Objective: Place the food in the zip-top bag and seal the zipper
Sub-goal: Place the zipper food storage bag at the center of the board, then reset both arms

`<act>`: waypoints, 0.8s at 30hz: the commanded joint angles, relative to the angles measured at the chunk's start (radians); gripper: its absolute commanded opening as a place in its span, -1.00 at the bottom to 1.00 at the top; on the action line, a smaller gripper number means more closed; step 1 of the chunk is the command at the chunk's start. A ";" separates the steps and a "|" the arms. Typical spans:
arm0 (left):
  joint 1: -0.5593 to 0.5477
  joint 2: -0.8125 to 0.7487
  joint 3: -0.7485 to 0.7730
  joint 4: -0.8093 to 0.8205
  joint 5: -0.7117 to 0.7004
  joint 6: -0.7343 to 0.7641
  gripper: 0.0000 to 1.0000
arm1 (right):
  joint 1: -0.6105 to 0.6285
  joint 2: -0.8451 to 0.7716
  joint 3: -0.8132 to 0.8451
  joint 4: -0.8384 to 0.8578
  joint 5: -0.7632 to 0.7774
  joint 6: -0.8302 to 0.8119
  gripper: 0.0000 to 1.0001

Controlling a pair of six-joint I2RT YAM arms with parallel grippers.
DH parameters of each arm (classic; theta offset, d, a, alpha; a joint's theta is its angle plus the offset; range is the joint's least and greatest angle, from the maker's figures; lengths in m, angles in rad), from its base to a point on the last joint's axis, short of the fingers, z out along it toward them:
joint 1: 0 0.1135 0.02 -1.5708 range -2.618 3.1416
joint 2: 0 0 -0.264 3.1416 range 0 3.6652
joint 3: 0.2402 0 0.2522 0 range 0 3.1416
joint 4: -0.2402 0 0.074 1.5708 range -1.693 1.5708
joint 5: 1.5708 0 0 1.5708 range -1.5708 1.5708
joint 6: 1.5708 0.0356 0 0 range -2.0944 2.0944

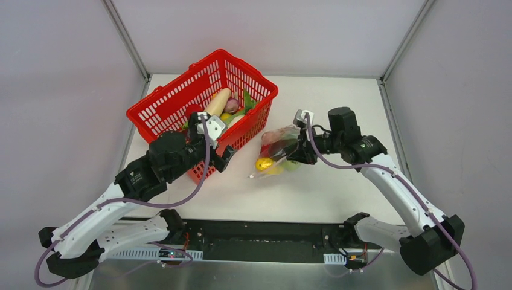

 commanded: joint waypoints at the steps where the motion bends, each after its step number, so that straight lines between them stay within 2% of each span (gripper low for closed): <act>1: 0.000 -0.014 0.009 0.037 -0.020 -0.023 0.98 | -0.003 -0.042 0.083 -0.117 -0.105 -0.080 -0.43; 2: 0.001 -0.004 0.018 0.031 -0.020 -0.022 0.98 | -0.003 -0.037 0.100 -0.139 -0.105 -0.082 -0.23; 3: 0.001 0.008 0.030 0.020 -0.020 -0.023 0.98 | -0.004 -0.033 0.120 -0.157 -0.104 -0.083 -0.15; 7: 0.001 0.048 0.068 -0.017 -0.003 -0.045 0.98 | -0.004 -0.060 0.153 -0.152 -0.080 -0.052 -0.05; 10: 0.001 0.050 0.070 -0.016 -0.011 -0.069 0.98 | -0.004 -0.139 0.086 -0.026 0.001 0.025 0.03; 13: 0.000 0.037 0.052 0.015 -0.063 -0.090 0.98 | -0.003 -0.246 -0.043 0.245 0.190 0.153 0.32; 16: 0.001 0.029 0.051 0.023 -0.107 -0.109 0.98 | -0.004 -0.314 -0.120 0.411 0.428 0.259 0.56; 18: 0.003 0.030 0.056 0.018 -0.142 -0.120 0.98 | -0.006 -0.326 -0.141 0.455 0.593 0.306 0.62; 20: 0.000 0.032 0.078 -0.003 -0.267 -0.161 0.98 | -0.009 -0.322 -0.153 0.517 0.805 0.386 0.80; 22: 0.000 0.012 0.070 0.010 -0.374 -0.200 0.98 | -0.033 -0.300 -0.138 0.499 0.974 0.482 0.98; 24: 0.001 -0.018 0.024 0.060 -0.441 -0.212 0.98 | -0.123 -0.258 -0.068 0.386 0.931 0.541 0.99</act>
